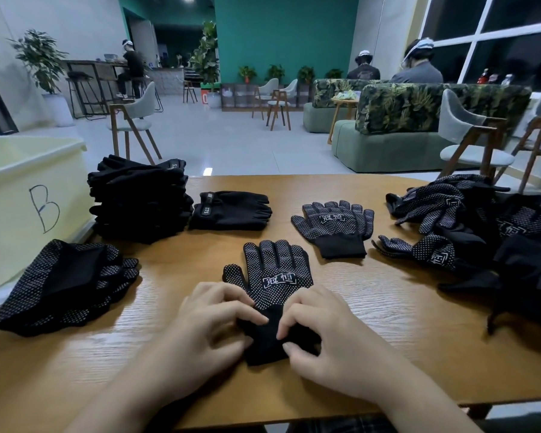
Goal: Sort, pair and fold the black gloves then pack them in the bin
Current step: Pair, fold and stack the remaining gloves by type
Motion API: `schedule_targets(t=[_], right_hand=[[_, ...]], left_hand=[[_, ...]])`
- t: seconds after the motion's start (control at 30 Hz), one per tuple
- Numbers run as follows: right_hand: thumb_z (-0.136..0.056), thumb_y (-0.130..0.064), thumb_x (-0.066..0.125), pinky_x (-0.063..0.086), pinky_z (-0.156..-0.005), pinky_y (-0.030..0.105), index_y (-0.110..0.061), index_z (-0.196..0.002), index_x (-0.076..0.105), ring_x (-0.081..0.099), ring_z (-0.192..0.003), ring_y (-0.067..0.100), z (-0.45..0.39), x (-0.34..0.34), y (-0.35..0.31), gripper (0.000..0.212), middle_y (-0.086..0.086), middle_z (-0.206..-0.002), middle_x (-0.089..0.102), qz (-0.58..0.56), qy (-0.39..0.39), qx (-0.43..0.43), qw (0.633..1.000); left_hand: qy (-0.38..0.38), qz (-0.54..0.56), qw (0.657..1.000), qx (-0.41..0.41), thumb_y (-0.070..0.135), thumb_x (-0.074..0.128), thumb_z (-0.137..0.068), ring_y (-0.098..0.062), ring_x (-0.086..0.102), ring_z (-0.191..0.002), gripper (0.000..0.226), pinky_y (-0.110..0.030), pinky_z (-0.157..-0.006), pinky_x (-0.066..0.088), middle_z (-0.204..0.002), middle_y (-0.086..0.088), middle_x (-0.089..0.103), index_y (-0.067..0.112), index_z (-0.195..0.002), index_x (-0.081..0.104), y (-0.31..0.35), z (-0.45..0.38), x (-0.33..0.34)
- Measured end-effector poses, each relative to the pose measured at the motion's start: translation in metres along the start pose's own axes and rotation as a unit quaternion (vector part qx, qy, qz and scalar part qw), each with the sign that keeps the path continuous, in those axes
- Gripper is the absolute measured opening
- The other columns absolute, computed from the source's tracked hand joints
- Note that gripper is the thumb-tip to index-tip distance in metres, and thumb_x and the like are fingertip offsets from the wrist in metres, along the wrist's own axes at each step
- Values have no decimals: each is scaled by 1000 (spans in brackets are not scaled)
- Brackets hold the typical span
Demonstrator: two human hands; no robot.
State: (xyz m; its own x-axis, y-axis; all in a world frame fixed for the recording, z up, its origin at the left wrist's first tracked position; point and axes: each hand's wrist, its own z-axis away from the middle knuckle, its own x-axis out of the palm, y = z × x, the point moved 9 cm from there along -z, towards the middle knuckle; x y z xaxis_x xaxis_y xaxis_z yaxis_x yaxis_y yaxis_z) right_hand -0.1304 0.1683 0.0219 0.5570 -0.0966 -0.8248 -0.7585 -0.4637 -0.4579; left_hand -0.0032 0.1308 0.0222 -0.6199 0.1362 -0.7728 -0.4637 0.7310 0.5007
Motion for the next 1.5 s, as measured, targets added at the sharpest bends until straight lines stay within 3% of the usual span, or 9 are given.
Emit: schedule_targets(t=[0.23,0.5,0.9,1.0,1.07,1.2,1.33,1.37,1.5], right_hand=[[-73,-50,49,26,-100,22,-38,-98,51,35,-113,-1,3,0,5,28,-26,-107,42,18,-9,25,999],[-68,-55,43,18,-109,19,-41,-111,45,16,-125,-7,5,4,11,45,-29,-121,26,23,-25,48,998],[-70,-49,42,20,-106,16,-38,-111,47,21,-125,-5,6,-1,9,44,-31,-121,31,-12,-12,42,999],[-74,-44,40,25,-103,17,-34,-106,54,30,-119,-5,1,-14,26,36,-30,-113,42,-80,39,105,990],[-85,-42,43,24,-103,20,-33,-115,55,32,-120,3,-6,-22,45,34,-21,-116,47,-28,55,161,985],[-95,-40,42,28,-106,37,-32,-133,50,34,-124,24,-29,-19,77,39,-4,-124,53,45,-10,262,964],[-96,-32,35,35,-99,42,-29,-100,65,38,-108,27,-51,-12,82,31,2,-103,55,48,-32,285,957],[-97,-31,34,35,-100,42,-28,-96,65,38,-109,28,-54,-10,81,31,3,-108,53,64,-38,282,956],[-100,-35,34,27,-103,35,-19,-129,54,30,-127,23,-49,-7,76,39,-2,-140,39,103,-19,285,953]], left_hand=[[-49,-2,998,45,50,66,-73,1,39,-115,25,-7,-95,26,-109,28,48,46,-98,64,15,2,10],[-38,31,998,42,38,62,-80,-3,48,-102,3,-9,-84,34,-99,23,54,37,-78,60,19,0,7],[-55,16,997,43,49,69,-72,2,45,-103,22,-6,-85,32,-102,25,51,36,-86,58,18,0,14],[-45,28,998,43,46,68,-73,3,48,-100,16,-5,-83,33,-100,24,54,36,-83,61,16,-1,13],[-40,32,998,43,46,67,-73,3,49,-99,14,-5,-83,34,-99,24,55,35,-81,61,17,-1,12],[-41,34,998,44,46,68,-73,2,50,-99,15,-7,-84,35,-97,22,57,35,-81,62,16,-2,12],[-54,27,997,39,49,70,-71,-1,48,-101,22,-8,-85,34,-99,23,53,36,-83,58,15,-2,15],[-55,24,998,36,50,71,-70,-1,47,-102,24,-8,-85,34,-101,23,52,36,-83,57,15,-2,15],[-50,23,998,33,47,69,-70,0,48,-100,20,-8,-85,34,-101,23,51,36,-80,57,15,-2,15]])
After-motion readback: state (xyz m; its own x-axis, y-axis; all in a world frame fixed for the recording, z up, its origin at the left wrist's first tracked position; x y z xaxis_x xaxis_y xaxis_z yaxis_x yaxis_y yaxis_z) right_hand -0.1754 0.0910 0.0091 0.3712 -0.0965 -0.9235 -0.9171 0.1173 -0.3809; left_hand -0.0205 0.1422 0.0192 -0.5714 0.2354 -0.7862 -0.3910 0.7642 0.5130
